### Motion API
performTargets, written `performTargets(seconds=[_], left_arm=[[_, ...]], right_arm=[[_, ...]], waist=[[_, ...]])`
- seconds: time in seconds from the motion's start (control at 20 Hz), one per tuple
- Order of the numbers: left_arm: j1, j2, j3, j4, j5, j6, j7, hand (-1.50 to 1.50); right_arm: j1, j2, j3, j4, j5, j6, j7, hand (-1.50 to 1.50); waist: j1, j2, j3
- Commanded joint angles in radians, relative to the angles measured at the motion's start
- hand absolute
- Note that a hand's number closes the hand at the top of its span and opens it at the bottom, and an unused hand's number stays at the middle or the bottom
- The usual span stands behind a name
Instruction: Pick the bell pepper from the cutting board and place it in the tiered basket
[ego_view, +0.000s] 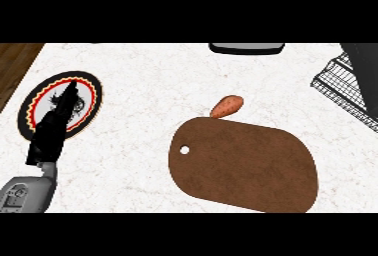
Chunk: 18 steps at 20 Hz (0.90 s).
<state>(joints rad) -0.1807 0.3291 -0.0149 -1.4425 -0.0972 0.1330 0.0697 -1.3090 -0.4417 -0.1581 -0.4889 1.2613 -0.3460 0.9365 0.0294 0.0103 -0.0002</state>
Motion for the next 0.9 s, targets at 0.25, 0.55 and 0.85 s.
performTargets(seconds=[0.25, 0.55, 0.85], left_arm=[[0.004, -0.016, 0.002, -0.001, -0.016, 0.01, 0.01, 0.0], [-0.014, -0.021, 0.027, 0.076, -0.014, -0.008, -0.048, 0.0], [0.025, -0.012, 0.027, -0.007, -0.015, -0.03, -0.016, 0.0]], right_arm=[[-0.015, -0.127, 0.083, 0.156, 0.143, 0.144, 0.044, 1.5], [0.05, -0.203, 0.061, 0.173, 0.13, 0.103, -0.053, 1.5], [0.08, -0.28, -0.014, 0.198, 0.044, 0.14, -0.223, 1.5]], waist=[[-0.007, -0.003, -0.001], [-0.018, -0.003, 0.0], [-0.006, -0.004, 0.001]])
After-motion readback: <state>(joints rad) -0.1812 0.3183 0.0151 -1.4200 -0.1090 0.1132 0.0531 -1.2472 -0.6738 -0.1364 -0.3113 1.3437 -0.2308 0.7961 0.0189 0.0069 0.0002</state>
